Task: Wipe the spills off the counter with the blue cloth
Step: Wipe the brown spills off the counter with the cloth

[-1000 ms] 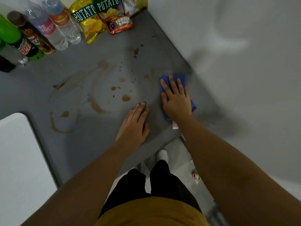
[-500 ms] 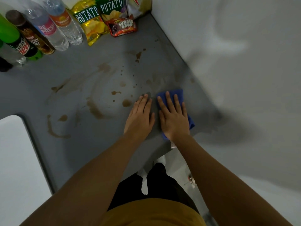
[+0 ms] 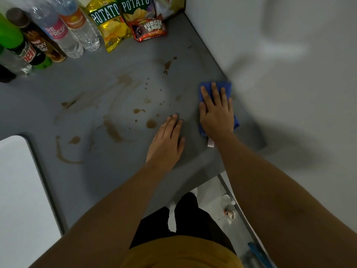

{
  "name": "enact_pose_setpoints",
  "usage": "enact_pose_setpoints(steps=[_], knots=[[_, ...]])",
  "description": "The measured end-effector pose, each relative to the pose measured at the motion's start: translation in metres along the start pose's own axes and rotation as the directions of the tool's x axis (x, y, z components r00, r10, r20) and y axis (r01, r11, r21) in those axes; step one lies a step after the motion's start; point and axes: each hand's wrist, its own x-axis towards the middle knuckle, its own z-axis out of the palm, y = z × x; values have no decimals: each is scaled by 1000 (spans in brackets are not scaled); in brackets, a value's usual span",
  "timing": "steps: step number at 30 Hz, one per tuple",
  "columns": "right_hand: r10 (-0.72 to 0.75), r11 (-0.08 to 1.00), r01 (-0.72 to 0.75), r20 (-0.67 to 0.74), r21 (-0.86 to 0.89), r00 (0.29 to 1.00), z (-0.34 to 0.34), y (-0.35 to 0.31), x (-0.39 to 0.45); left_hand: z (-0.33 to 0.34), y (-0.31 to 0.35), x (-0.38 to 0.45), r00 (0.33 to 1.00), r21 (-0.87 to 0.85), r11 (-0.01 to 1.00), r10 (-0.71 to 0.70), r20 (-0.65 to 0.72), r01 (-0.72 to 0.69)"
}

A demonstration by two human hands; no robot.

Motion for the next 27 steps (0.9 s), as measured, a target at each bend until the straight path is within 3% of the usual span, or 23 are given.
enact_pose_setpoints(steps=[8,18,27], knots=[[151,988,-152,-17,-14,988,8,-6,-50,2,2,-1,1000,5,1000,-18,-1,18],[-150,989,151,76,-6,986,10,-34,-9,-1,4,0,999,-2,999,-33,7,33],[-49,999,49,12,-4,999,0,-6,15,-1,2,0,1000,38,999,-25,-2,25]])
